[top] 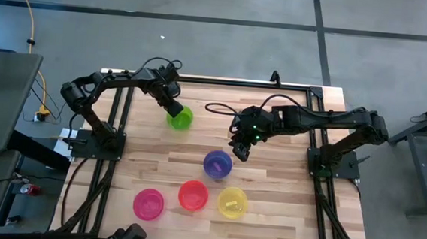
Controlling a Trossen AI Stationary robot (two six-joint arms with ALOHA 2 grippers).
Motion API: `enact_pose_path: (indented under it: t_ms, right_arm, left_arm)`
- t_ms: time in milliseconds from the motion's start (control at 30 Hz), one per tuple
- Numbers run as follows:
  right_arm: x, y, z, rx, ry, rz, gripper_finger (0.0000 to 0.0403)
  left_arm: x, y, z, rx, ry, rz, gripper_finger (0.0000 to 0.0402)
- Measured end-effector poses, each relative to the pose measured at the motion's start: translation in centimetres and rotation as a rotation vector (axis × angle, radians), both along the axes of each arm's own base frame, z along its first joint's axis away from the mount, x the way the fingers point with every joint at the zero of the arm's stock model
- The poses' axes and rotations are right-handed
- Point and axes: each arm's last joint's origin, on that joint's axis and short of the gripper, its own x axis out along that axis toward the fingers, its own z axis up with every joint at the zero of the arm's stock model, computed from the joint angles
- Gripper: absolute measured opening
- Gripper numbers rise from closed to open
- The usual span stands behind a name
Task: Nest bowls inside each other
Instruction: Stack the green bowl on the purple bowl
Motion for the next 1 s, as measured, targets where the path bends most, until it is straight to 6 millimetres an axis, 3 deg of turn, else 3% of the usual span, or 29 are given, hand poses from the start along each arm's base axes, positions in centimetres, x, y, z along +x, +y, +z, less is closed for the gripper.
enact_pose_path:
  t_ms: [267,433,733,1000]
  right_arm:
    - [-0.1,0.0,-0.1,0.002,0.011,-0.002,0.0115]
    - [-0.5,0.0,-0.5,-0.010,0.075,-0.004,0.0115]
    - [-1.5,0.3,1.3,-0.173,-0.021,0.099,0.0114]
    - [-4.5,-0.3,3.4,-0.305,-0.082,0.039,0.0114]
  left_arm:
    - [0.1,0.0,0.1,-0.017,-0.019,0.007,0.0002]
    - [0.8,-0.3,1.2,-0.072,-0.044,-0.021,0.0001]
    - [5.0,-2.7,4.1,-0.057,-0.076,-0.169,0.0000]
    - [8.5,-5.7,6.2,-0.039,-0.139,-0.270,0.0000]
